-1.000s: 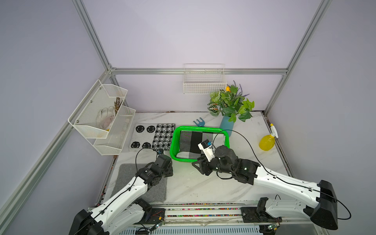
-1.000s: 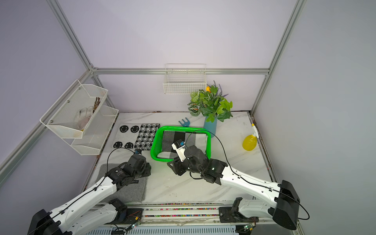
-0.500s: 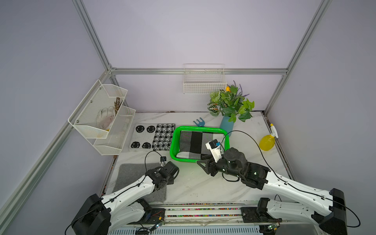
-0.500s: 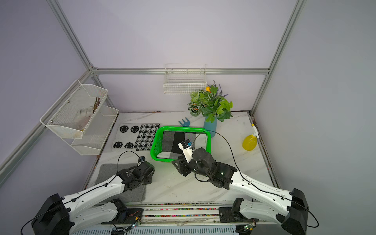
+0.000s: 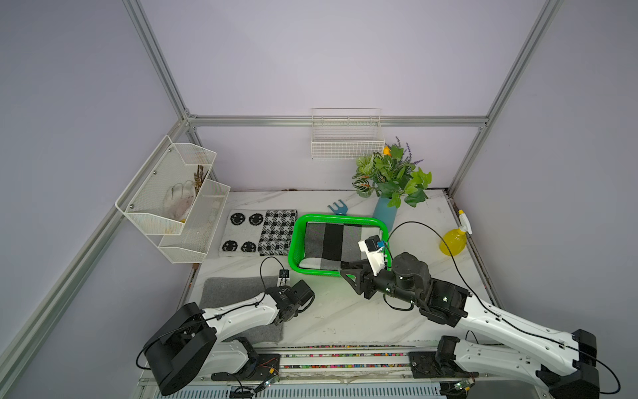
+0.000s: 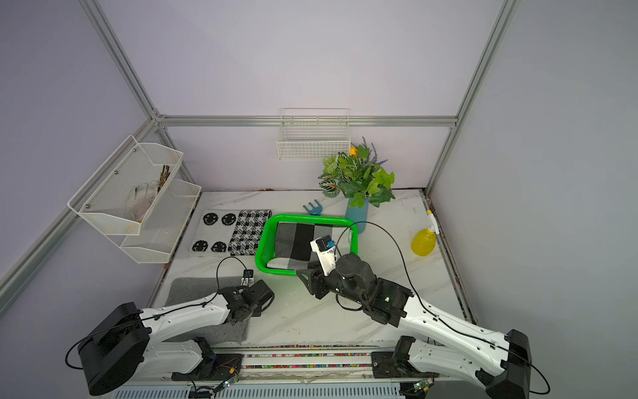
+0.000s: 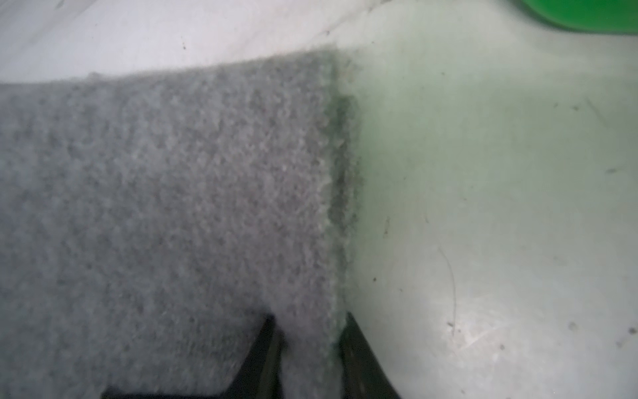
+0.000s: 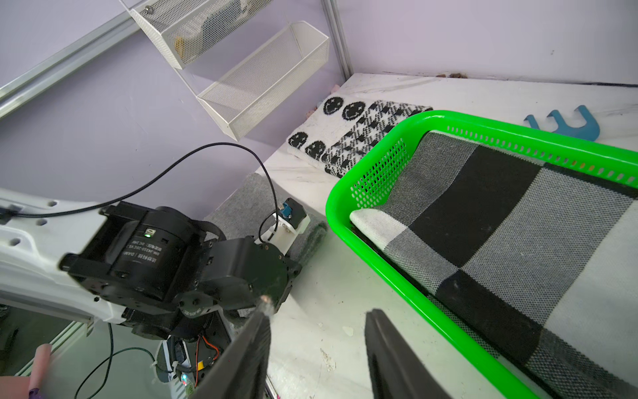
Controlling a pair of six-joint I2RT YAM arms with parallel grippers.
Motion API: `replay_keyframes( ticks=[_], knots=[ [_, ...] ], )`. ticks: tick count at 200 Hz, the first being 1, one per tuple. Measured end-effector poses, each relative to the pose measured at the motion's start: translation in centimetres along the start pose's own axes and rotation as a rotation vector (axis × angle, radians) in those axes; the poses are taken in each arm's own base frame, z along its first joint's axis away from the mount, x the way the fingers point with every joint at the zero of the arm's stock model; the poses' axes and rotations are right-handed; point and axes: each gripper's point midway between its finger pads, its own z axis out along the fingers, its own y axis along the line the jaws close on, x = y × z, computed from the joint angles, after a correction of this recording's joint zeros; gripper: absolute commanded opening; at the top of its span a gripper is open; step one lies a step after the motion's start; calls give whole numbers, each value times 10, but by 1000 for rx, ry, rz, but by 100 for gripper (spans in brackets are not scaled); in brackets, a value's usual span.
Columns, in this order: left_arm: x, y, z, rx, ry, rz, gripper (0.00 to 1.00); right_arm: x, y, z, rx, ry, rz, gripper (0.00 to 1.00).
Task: Put the folded scarf in the basket
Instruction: Move the scarf to the center of the board, then pick up the scarf at the center of the board.
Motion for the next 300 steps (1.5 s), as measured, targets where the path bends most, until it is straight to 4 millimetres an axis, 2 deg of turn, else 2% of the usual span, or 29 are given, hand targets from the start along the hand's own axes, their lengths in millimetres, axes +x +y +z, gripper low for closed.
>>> replay_keyframes(
  ticks=[5, 22, 48, 62, 79, 115, 142, 165, 179, 198, 212, 231, 268, 282, 300],
  knots=[
    [-1, -1, 0, 0, -4, -4, 12, -1, 0, -2, -1, -5, 0, 50],
    [-3, -5, 0, 16, -16, -9, 8, -3, 0, -9, -6, -23, 0, 50],
    [-12, -31, -2, 96, -51, -17, 7, -4, -4, -19, 8, -50, 1, 49],
    [-18, -55, -4, 151, -61, -12, 7, -4, -6, -22, 19, -61, 1, 49],
    [-31, -93, -7, 226, -81, -8, 8, 0, -13, -26, 43, -69, 5, 49],
    [-50, -161, -16, 363, -135, -21, 9, 26, -37, -30, 126, -47, 11, 49],
    [-49, -214, -34, 501, -136, -8, 10, 45, -51, -26, 177, -15, 14, 49],
    [-39, -242, -50, 592, -127, 19, 12, 54, -61, -22, 225, 10, 13, 49],
    [-30, -249, -56, 637, -121, 25, 19, 56, -66, -20, 246, 16, 13, 50],
    [-26, -254, -61, 690, -130, 14, 23, 59, -71, -21, 273, 14, 17, 50],
    [-23, -254, -64, 729, -130, 8, 42, 62, -79, -22, 306, 10, 22, 52],
    [-25, -260, -74, 771, -128, 11, 53, 69, -88, -23, 344, 15, 35, 55],
    [-22, -253, -87, 808, -112, 28, 55, 84, -102, -24, 389, 31, 63, 59],
    [-19, -239, -93, 825, -114, 24, 55, 87, -106, -27, 399, 28, 70, 59],
    [-16, -209, -104, 832, -127, 13, 55, 85, -110, -33, 409, 13, 81, 60]
  ],
)
